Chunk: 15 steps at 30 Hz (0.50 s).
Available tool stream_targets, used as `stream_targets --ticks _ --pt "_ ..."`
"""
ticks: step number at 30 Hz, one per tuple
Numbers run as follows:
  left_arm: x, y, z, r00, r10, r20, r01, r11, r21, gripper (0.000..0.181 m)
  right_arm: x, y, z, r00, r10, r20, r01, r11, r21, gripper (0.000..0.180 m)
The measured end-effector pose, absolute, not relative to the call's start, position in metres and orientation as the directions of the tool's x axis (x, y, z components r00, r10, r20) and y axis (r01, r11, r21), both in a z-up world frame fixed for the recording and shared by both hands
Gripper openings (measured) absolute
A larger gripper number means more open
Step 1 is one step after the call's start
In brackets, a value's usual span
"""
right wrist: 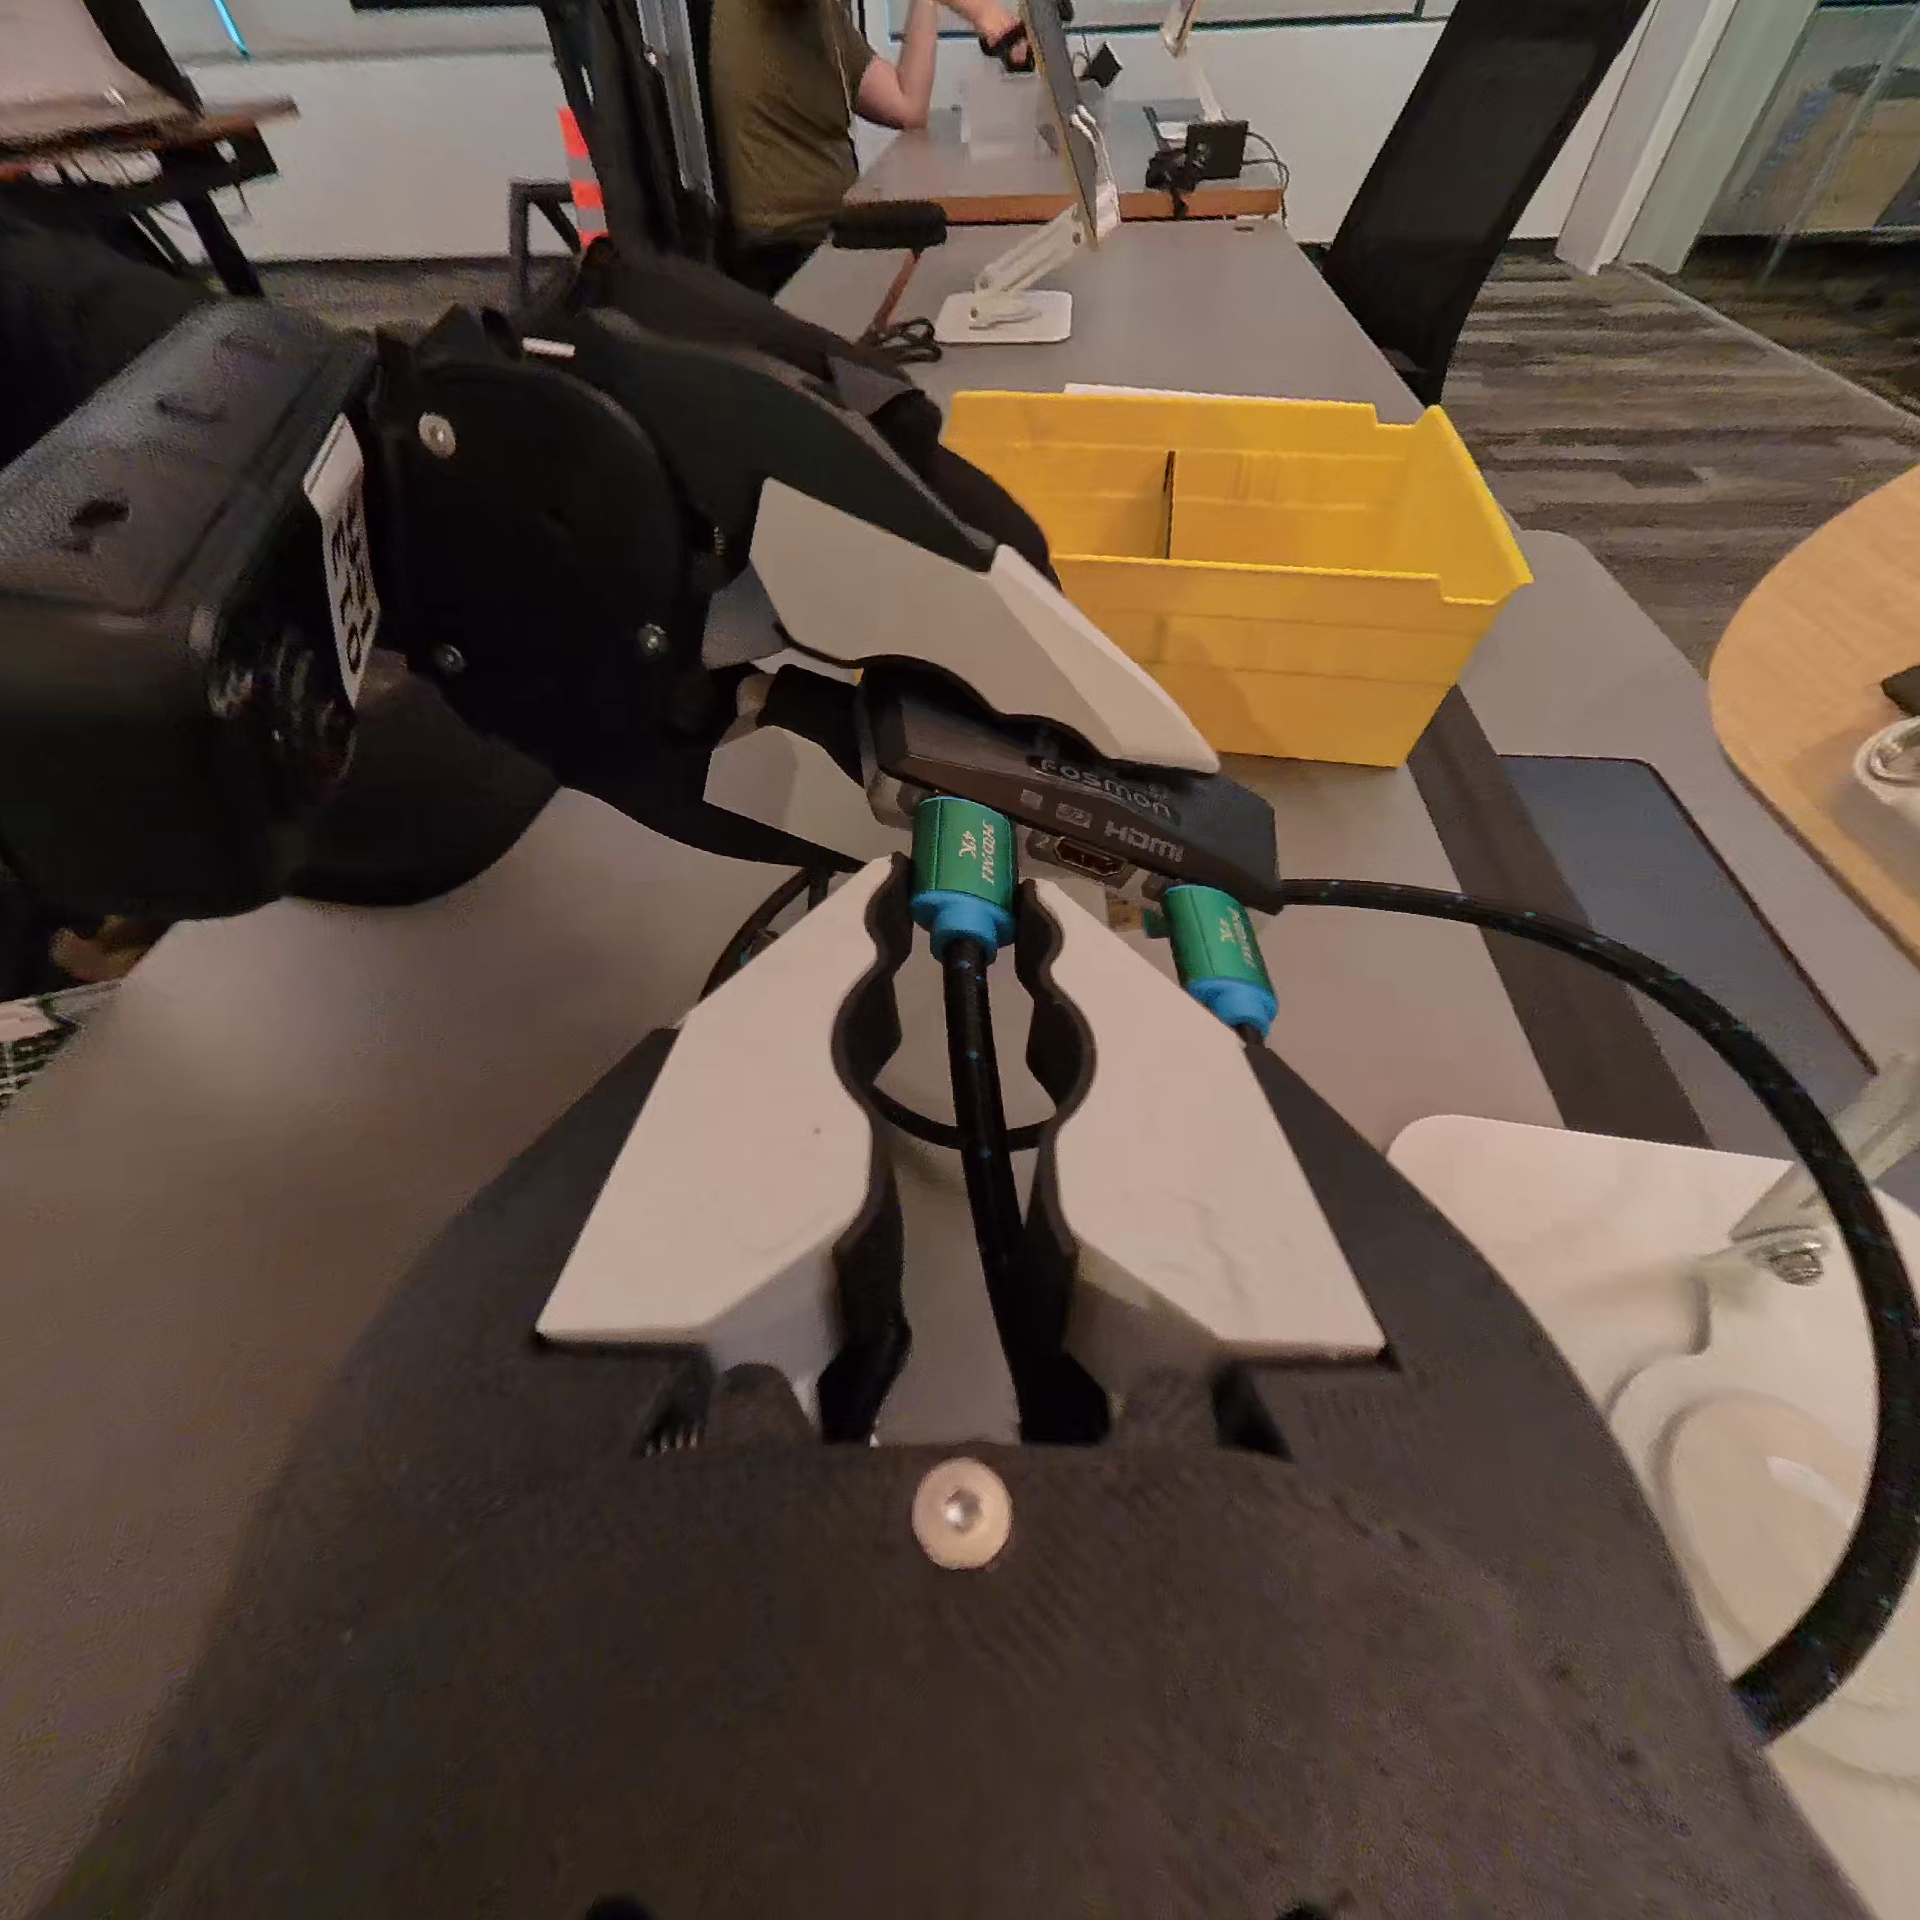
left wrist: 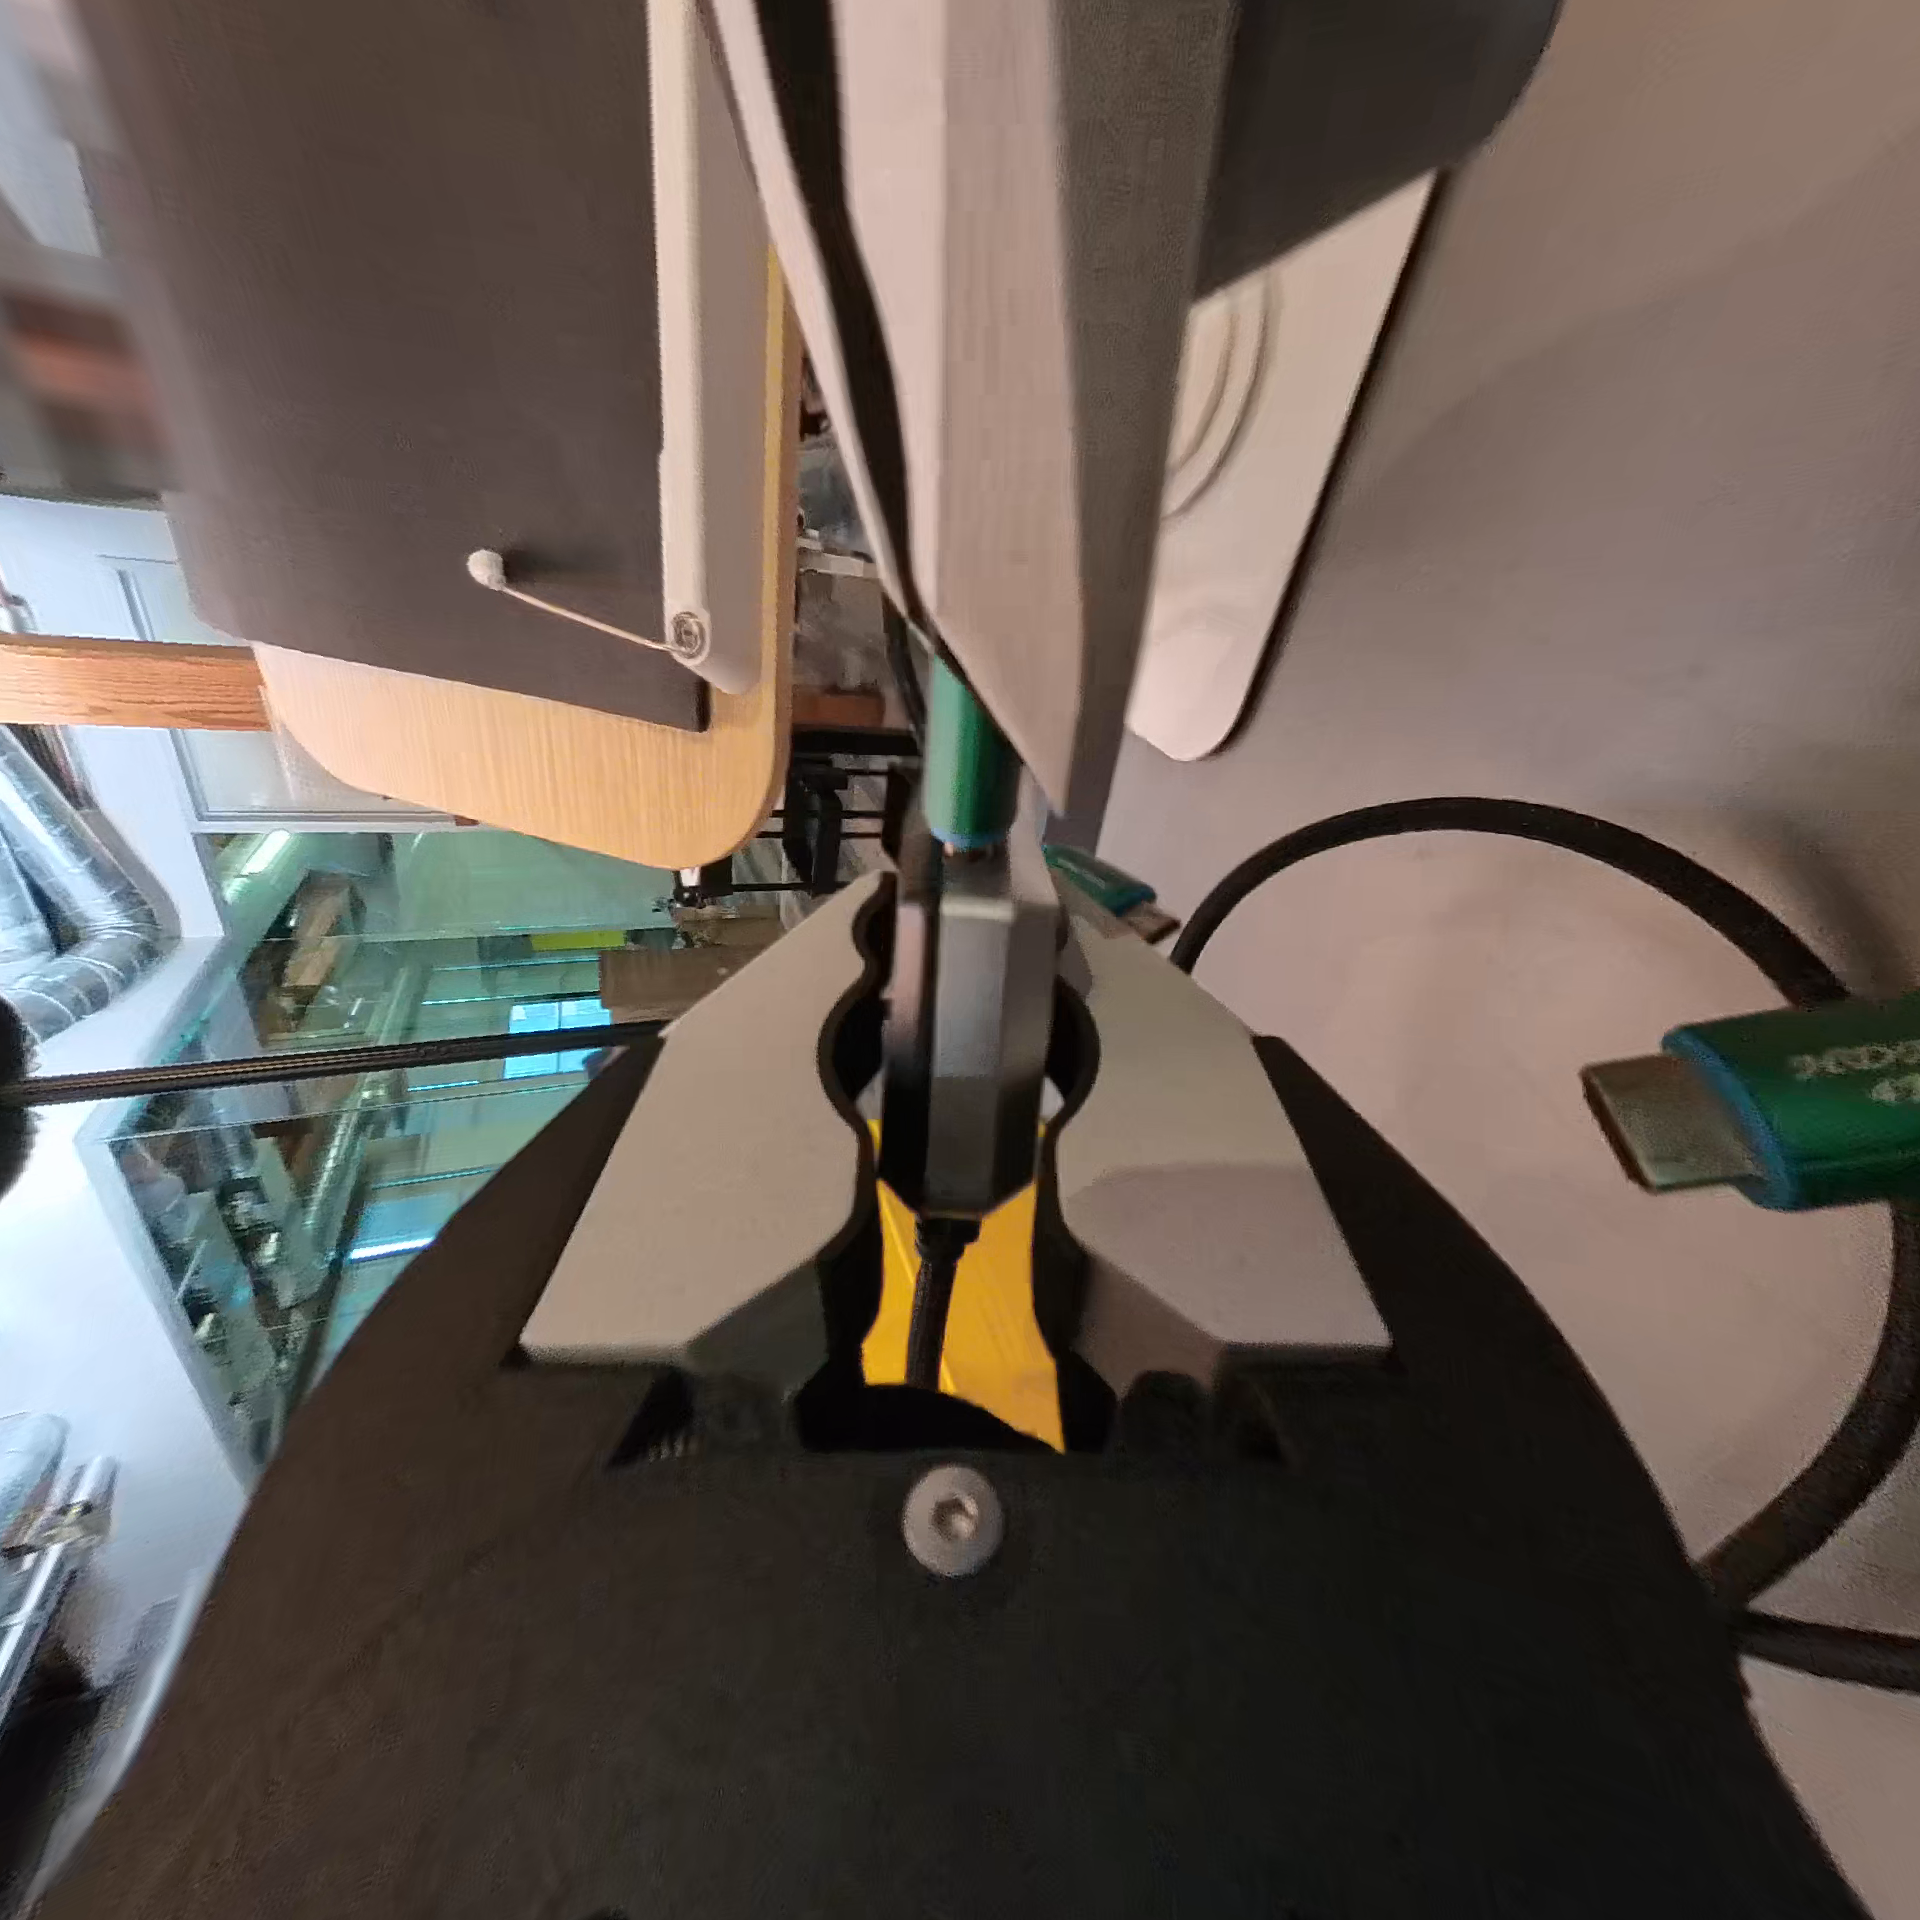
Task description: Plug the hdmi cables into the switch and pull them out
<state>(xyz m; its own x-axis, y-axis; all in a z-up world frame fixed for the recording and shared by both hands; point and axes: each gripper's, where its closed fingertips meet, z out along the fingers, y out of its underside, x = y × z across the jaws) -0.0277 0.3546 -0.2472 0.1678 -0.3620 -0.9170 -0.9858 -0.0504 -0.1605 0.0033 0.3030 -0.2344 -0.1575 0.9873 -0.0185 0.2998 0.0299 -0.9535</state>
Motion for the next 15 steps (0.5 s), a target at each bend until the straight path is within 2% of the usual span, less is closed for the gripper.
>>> stream_targets --ticks 2,3,4,6,7,8,9,15 --pt "-0.027 0.358 -0.245 0.183 -0.354 -0.917 -0.983 -0.048 -0.177 0.066 0.0 0.3 -0.234 -0.163 0.987 0.003 0.302 0.053 -0.952 0.017" --pt "-0.03 0.359 -0.247 0.183 -0.362 -0.914 -0.983 -0.071 -0.169 0.082 -0.002 0.298 -0.234 -0.163 0.987 0.012 0.305 0.062 -0.95 0.017" --pt "-0.033 0.361 -0.251 0.173 -0.38 -0.908 -0.985 -0.089 -0.151 0.083 -0.003 0.294 -0.234 -0.172 0.985 0.022 0.31 0.076 -0.948 0.017" --pt "-0.037 0.364 -0.256 0.152 -0.397 -0.905 -0.988 -0.1 -0.122 0.077 -0.006 0.288 -0.233 -0.189 0.981 0.051 0.319 0.111 -0.941 0.017" --pt "-0.039 0.364 -0.259 0.148 -0.412 -0.899 -0.988 -0.1 -0.116 0.064 -0.007 0.288 -0.232 -0.183 0.981 0.064 0.322 0.121 -0.939 0.017" --pt "-0.039 0.362 -0.262 0.143 -0.432 -0.89 -0.989 -0.088 -0.116 0.04 -0.007 0.287 -0.231 -0.181 0.981 0.068 0.319 0.124 -0.939 0.017" --pt "-0.037 0.361 -0.259 0.148 -0.415 -0.898 -0.989 -0.073 -0.129 0.032 -0.007 0.286 -0.229 -0.185 0.981 0.061 0.311 0.118 -0.943 0.017" --pt "-0.04 0.366 -0.246 0.148 -0.344 -0.927 -0.988 -0.08 -0.129 0.032 -0.009 0.291 -0.221 -0.171 0.985 -0.033 0.245 0.01 -0.97 0.018"
